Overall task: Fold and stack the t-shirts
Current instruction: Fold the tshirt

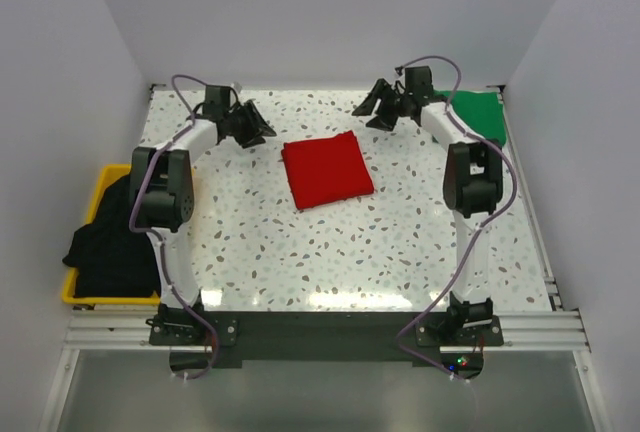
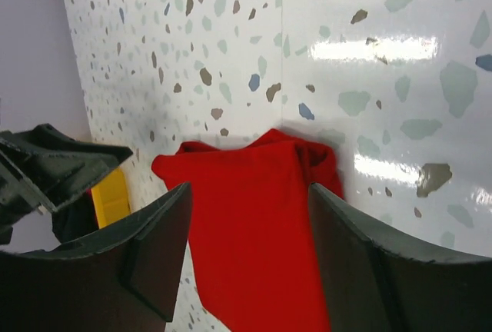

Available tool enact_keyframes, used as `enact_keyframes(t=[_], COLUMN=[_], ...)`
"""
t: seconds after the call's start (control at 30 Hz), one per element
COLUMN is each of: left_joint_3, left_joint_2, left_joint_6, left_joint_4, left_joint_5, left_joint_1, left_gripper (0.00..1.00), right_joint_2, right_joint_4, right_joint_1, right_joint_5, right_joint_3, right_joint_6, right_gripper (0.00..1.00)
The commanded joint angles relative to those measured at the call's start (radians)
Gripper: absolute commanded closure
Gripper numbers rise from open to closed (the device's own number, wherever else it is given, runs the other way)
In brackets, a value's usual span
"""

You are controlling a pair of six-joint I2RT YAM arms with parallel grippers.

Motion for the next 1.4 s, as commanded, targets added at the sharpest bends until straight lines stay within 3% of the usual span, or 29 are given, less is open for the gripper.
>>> enact_keyframes(t=[0.0, 0.2, 0.43, 1.0, 1.23, 1.37], left_joint_3=[-0.018, -0.067, -0.083, -0.136, -0.124, -0.112], left_joint_2=[-0.093, -0.161, -0.061, 0.085, -0.028, -0.111], left_joint_6=[0.014, -0.015, -0.085, -0.104, -0.066, -0.015], left_joint_4=[0.055, 0.078, 0.151, 0.214, 0.153, 0.052], left_joint_5=[-0.007, -0.045, -0.047, -0.082, -0.082, -0.189], left_joint_1=[0.017, -0.09, -0.169, -0.098, -0.109, -0.138], left_gripper=[0.5, 0.62, 0.75, 0.79, 0.77, 0.72], right_joint_2=[-0.144, -0.282, -0.276, -0.324, -0.452, -0.549], right_joint_4=[0.013, 0.103, 0.123, 0.206, 0.172, 0.12], right_joint_1=[-0.002, 0.03, 0.134, 0.167, 0.176, 0.177], right_joint_5=[0.015, 0.031, 0.063, 0.08, 0.072, 0.121], right_joint_3=[-0.063, -0.31, -0.443, -0.744, -0.772, -0.77], right_joint_6=[-0.052, -0.064, -0.092, -0.074, -0.071, -0.072], right_gripper=[0.35, 0.37, 0.4, 0.43, 0.43, 0.42])
